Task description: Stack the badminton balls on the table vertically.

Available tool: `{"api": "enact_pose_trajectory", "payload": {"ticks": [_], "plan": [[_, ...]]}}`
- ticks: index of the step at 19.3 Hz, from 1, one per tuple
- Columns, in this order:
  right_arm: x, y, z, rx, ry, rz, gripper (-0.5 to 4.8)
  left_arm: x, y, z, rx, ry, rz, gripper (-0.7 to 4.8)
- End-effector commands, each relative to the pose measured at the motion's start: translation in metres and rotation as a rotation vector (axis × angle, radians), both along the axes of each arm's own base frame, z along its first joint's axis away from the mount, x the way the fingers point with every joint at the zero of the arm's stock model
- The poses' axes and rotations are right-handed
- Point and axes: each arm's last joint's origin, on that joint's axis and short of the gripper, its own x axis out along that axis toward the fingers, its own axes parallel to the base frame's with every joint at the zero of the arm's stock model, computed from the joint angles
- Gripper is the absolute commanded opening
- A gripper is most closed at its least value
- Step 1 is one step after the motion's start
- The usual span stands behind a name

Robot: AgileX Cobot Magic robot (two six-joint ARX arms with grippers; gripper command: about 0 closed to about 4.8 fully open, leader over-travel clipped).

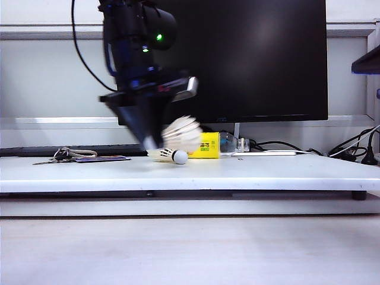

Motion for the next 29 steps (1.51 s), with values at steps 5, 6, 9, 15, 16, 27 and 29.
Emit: {"api": "enact_pose_trajectory", "payload": {"ticks": [5, 6, 9, 15, 16, 27, 29], "plan": [[0.000, 0.000, 0.000, -0.003, 0.001, 0.003, 3.05, 0.011, -0.011, 0.009, -0.202, -0.067, 0.058, 1.11], [0.000, 0.000, 0.000, -0.003, 0.001, 0.003, 3.05, 0.011, -0.011, 0.009, -0.204, -0.064, 0.070, 1.11], [0.000, 0.000, 0.000, -0.003, 0.001, 0.003, 3.05, 0.013, -0.012, 0.005, -0.212, -0.038, 0.138, 1.11], [0.000, 0.000, -0.001, -0.007, 0.016, 0.003, 3.05, 0.016, -0.017, -0.008, -0.256, 0.028, 0.140, 1.11], [0.000, 0.000, -0.002, -0.008, 0.022, 0.002, 3.05, 0.016, -0.018, -0.009, -0.268, 0.031, 0.107, 1.11], [0.000, 0.000, -0.004, -0.014, 0.045, 0.003, 3.05, 0.022, -0.030, -0.025, -0.279, 0.017, 0.053, 1.86], [0.000, 0.000, -0.004, -0.014, 0.045, 0.003, 3.05, 0.021, -0.029, -0.025, -0.275, 0.014, 0.038, 1.88]]}}
